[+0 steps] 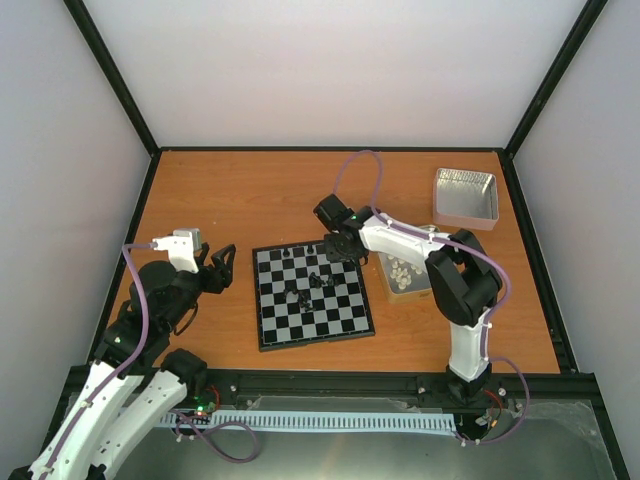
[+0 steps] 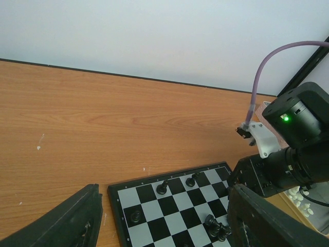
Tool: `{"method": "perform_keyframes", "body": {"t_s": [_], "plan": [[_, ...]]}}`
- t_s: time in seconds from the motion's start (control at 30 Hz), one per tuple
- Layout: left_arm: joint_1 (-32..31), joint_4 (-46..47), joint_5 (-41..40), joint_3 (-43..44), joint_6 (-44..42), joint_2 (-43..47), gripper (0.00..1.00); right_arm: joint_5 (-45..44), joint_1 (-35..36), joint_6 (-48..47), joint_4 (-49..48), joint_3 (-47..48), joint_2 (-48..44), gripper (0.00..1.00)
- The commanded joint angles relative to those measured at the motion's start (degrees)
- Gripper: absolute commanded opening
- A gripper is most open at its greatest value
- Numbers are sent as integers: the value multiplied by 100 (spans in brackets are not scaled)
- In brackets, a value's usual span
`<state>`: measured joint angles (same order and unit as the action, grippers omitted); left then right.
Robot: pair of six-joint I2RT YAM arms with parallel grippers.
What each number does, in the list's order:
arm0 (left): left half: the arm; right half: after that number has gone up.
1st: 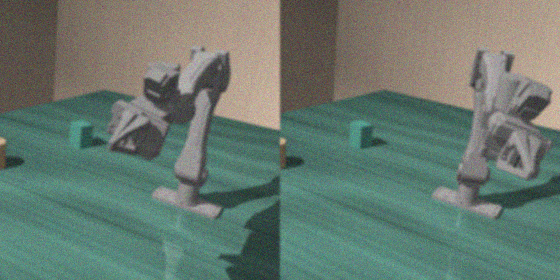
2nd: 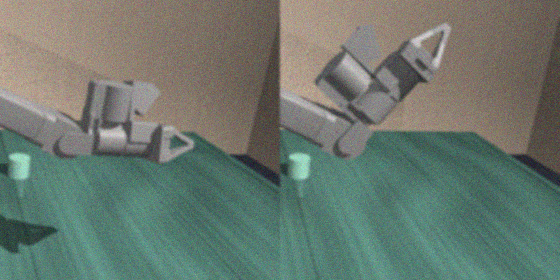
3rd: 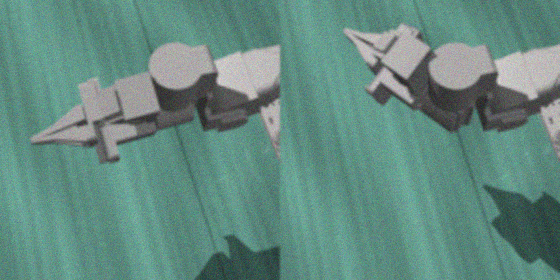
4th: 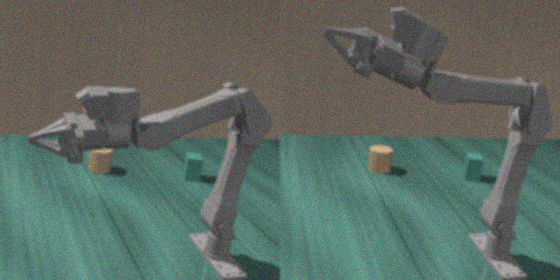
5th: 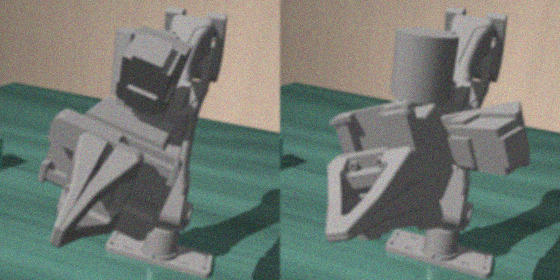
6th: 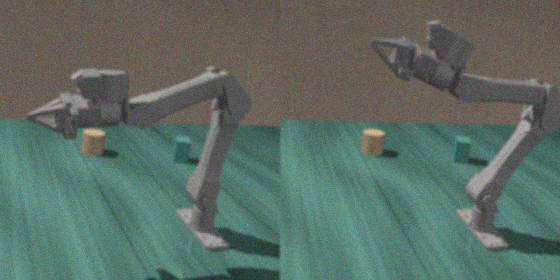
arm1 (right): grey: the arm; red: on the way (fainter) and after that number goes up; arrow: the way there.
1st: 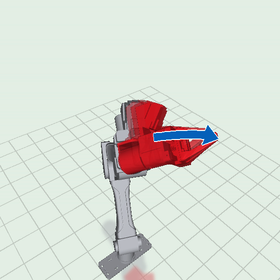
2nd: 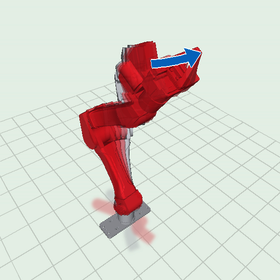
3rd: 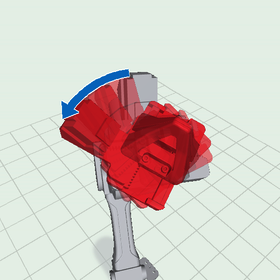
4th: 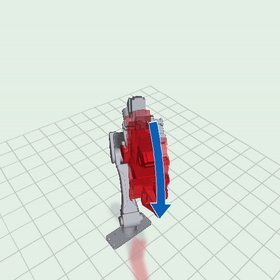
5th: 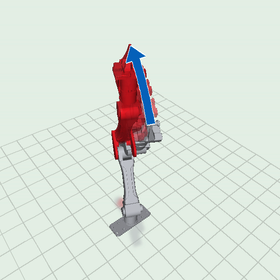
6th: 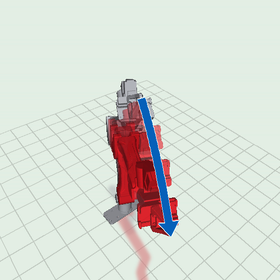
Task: Set up the chess pieces on the board
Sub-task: Place the chess piece on the chessboard, then move the chess piece to the chessboard.
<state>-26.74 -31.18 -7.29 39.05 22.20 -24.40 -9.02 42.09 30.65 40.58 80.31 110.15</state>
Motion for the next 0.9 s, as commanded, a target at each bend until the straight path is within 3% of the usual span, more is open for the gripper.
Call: {"method": "perform_keyframes", "body": {"t_s": [0.0, 0.3, 0.87], "plan": [[-33, 24, -18, 14, 61, 27, 68, -159, -25, -8, 44, -49, 92, 29], [-33, 23, -20, 7, 57, 47, 68, -230, -9, -38, -24, -30, 85, 6], [-33, -1, -69, 22, 74, 48, 68, 150, 168, -384, -13, 1180, 786, 7]]}}
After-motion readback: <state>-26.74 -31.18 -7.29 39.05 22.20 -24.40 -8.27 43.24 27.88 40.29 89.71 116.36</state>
